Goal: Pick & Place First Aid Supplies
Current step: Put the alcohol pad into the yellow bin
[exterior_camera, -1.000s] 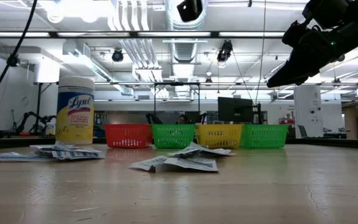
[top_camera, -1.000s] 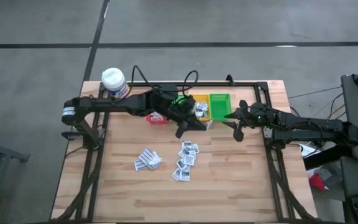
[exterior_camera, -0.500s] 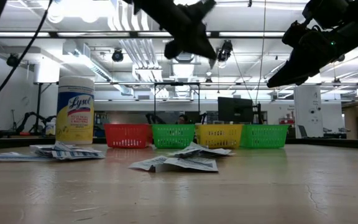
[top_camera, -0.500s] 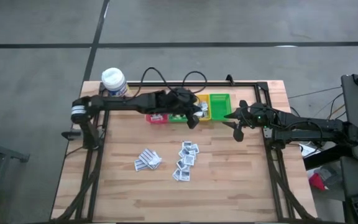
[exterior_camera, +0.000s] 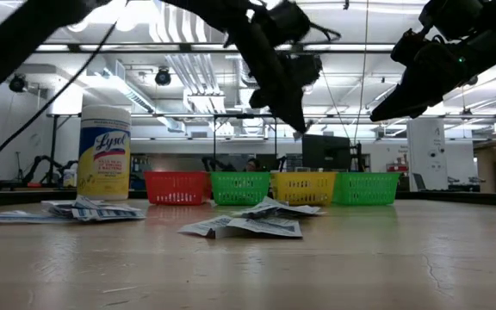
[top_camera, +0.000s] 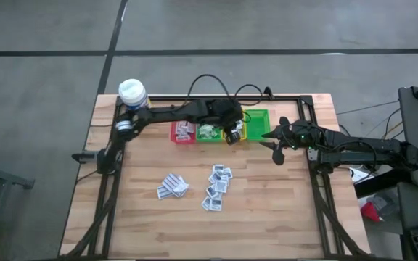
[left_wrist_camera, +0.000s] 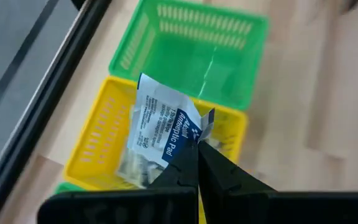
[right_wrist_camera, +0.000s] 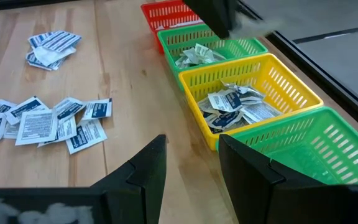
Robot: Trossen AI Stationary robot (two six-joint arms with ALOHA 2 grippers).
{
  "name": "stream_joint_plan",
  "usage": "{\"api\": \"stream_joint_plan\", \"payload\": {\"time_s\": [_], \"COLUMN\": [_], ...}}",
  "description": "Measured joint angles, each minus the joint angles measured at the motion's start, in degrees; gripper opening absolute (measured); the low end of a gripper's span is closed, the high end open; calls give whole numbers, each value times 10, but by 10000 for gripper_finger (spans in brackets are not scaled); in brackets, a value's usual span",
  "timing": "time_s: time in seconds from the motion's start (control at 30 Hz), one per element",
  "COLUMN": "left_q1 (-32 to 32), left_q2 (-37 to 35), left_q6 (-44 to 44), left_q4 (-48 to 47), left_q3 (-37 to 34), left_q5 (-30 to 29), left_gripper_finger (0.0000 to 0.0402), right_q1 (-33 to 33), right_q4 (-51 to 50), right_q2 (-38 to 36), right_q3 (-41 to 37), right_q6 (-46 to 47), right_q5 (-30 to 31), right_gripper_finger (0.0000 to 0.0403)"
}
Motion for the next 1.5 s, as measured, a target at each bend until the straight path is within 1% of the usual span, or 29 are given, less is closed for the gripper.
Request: {"api": "stream_joint_plan", "payload": {"time_s": [0.23,0.3,0.4,0.53,0.9,1.07,1.2,1.4,1.5], "left_q1": [23,26,28,28,28,28,28,28,28], "left_q2": [105,127,154,168,169,169,169,165,146], "left_q6": [44,48,54,56,53,41,40,41,39], "left_q4": [-107,-131,-151,-160,-159,-146,-141,-142,-158], "left_q3": [137,164,186,192,142,139,139,139,143], "left_q5": [-11,-11,-10,-10,-8,-12,-12,-12,-12], "left_gripper_finger": [0,0,0,0,0,6,35,116,150], "right_q1": [0,0,0,0,0,0,0,0,0], "right_q4": [0,0,0,0,0,0,0,0,0], "right_q2": [0,0,0,0,0,0,0,0,0], "right_q3": [0,0,0,0,0,0,0,0,0], "right_q6": [0,0,0,0,0,0,0,0,0], "right_q5": [0,0,0,0,0,0,0,0,0], "right_gripper_finger": [146,146,146,146,146,146,146,146,146]}}
